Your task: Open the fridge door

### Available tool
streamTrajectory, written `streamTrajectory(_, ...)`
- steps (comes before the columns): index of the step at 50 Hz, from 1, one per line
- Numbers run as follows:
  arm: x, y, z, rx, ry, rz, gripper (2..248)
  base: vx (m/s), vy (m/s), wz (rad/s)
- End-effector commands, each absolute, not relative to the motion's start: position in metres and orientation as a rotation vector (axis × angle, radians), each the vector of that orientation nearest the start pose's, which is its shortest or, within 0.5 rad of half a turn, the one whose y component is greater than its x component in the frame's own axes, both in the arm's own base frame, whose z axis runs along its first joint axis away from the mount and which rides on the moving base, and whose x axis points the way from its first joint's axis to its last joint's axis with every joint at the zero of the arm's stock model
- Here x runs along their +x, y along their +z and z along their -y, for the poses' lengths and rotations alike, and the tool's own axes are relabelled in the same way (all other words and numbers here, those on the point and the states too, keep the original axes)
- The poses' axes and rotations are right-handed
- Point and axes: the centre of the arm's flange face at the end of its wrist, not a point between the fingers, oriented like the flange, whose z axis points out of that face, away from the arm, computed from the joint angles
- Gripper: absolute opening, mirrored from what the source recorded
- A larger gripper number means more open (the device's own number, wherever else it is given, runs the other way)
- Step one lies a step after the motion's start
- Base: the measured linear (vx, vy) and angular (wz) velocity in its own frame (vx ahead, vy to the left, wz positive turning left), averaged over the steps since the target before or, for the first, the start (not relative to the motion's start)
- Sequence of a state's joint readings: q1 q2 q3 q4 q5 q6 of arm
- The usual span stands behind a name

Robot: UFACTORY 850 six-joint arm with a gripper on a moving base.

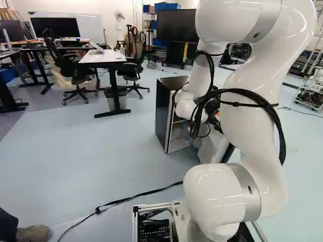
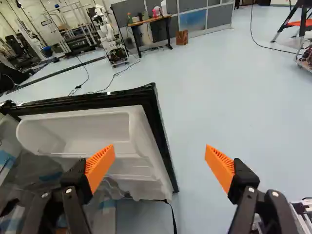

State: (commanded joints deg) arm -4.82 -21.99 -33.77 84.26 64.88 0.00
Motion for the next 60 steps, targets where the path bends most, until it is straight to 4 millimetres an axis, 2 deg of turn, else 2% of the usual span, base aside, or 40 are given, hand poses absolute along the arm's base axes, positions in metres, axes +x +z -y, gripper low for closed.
streamTrajectory(25,0.422,0.304,0.158,1.435,1.226,1.641,247,0.000,0.000,0.000)
streamTrajectory(47,0.439,0.305,0.202,1.413,1.264,1.627,247,0.000,0.000,0.000)
streamTrajectory(60,0.444,0.302,0.227,1.378,1.233,1.682,247,0.000,0.000,0.000)
